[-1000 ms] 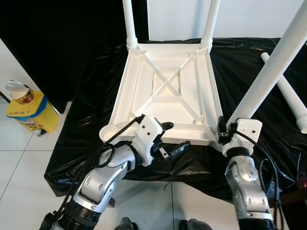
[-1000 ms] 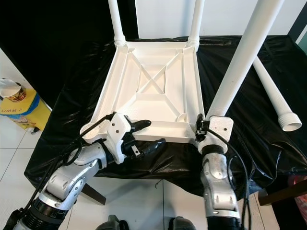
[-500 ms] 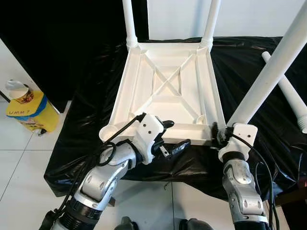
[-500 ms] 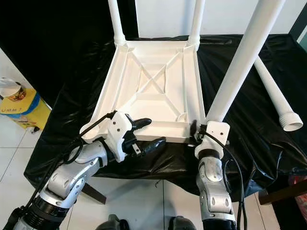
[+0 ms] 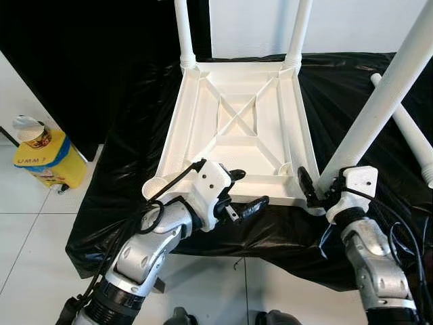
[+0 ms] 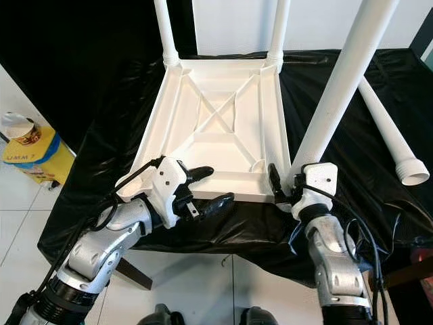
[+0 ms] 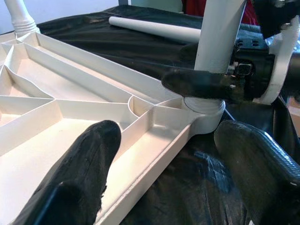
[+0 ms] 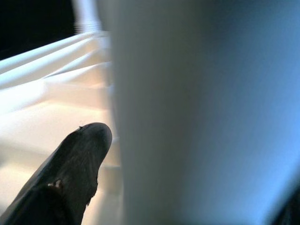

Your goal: Building children table

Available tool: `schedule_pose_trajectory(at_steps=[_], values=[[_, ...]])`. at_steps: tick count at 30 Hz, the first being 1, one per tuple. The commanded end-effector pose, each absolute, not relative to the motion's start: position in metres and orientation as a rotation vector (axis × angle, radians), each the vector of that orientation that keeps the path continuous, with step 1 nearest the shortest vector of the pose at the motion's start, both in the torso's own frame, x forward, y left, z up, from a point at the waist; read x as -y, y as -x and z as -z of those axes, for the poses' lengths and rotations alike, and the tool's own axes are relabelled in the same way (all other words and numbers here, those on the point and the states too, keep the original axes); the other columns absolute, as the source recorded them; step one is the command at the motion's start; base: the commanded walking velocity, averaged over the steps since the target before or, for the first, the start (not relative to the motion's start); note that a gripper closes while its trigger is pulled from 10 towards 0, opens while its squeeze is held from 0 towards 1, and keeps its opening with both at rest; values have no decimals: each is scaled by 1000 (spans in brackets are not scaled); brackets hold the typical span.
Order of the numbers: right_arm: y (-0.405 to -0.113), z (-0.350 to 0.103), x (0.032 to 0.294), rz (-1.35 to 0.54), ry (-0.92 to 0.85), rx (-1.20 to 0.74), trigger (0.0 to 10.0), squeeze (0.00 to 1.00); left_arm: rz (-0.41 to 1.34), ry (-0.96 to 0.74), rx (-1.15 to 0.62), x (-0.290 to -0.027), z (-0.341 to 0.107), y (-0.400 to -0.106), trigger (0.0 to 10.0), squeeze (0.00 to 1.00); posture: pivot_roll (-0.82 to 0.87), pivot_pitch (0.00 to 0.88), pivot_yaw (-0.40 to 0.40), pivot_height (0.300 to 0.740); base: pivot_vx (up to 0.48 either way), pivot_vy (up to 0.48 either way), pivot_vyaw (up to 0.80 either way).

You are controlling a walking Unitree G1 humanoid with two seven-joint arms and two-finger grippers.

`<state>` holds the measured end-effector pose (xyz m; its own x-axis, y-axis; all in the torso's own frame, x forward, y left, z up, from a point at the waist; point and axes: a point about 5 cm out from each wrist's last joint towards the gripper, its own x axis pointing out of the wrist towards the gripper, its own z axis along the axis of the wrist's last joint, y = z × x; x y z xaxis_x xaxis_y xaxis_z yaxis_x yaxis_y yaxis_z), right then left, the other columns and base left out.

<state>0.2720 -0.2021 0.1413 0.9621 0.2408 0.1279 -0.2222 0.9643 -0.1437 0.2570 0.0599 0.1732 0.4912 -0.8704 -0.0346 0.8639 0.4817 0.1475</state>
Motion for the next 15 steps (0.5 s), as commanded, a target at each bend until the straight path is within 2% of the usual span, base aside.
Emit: schedule_pose_trajectory(at_steps=[1, 6, 8, 15], values=[[-275, -141, 200, -307, 154, 144, 10000, 0, 1050, -173, 43, -62, -173, -259, 10000, 0, 3, 71, 55, 740, 0, 0, 0], [-280, -141, 202, -381, 186, 128, 10000, 0, 1050, -175, 46, -62, -174, -260, 10000, 0, 2, 73, 57, 740, 0, 0, 0], [-284, -139, 205, -417, 216, 107, 0, 0, 1047, -176, 50, -62, -175, -260, 10000, 0, 10, 73, 52, 740, 0, 0, 0], [-286, -135, 209, -423, 220, 89, 0, 0, 1043, -176, 52, -62, -176, -260, 10000, 0, 13, 75, 52, 740, 0, 0, 0]])
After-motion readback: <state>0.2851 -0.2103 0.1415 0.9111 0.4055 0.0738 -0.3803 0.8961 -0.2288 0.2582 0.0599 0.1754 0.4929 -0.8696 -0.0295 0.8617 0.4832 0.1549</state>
